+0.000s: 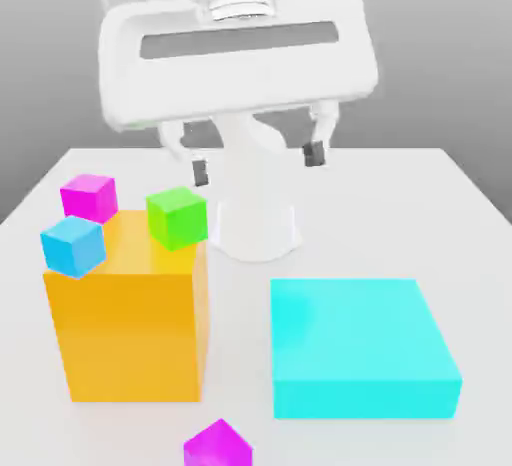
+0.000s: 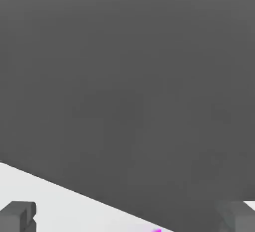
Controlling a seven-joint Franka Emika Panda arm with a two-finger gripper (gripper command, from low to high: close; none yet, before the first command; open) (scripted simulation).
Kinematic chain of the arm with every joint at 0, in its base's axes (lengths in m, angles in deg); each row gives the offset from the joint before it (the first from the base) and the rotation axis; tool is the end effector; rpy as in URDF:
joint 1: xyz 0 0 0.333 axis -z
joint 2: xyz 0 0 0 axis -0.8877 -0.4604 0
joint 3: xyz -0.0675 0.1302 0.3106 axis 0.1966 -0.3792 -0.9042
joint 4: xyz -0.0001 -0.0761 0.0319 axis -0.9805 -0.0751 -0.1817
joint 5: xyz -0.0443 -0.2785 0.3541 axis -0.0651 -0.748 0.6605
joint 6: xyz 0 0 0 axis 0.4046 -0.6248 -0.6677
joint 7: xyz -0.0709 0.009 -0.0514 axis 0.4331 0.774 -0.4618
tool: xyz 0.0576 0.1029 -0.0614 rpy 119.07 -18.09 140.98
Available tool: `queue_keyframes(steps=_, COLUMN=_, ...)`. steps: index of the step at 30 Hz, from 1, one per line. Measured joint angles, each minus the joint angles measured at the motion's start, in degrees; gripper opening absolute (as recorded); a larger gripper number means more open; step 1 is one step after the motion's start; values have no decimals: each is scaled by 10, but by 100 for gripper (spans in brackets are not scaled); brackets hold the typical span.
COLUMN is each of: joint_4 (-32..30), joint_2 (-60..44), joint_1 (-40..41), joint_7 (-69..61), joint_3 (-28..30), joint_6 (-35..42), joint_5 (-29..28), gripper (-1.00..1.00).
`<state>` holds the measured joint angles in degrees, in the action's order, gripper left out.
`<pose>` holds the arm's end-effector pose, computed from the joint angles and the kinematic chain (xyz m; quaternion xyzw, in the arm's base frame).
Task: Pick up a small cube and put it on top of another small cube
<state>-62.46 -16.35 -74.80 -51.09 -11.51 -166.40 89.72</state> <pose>0.5665 -0.0126 0.3993 -0.9669 0.1811 -0.1411 0.1115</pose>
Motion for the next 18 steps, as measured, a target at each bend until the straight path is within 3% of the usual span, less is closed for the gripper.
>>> queue_keyframes(steps=7, joint_4=-8, joint_2=-140, joint_1=4, joint_7=-118, joint_3=2, joint_6=-46, joint_5=21, gripper=0)
queue_keyframes(steps=14, joint_4=-17, joint_2=-266, joint_1=12, joint_7=-187, joint_3=7, joint_6=-103, joint_5=-20, gripper=0)
queue_keyframes(steps=18, joint_4=-2, joint_2=-349, joint_1=36, joint_7=-218, joint_3=-23, joint_6=-165, joint_5=8, gripper=0)
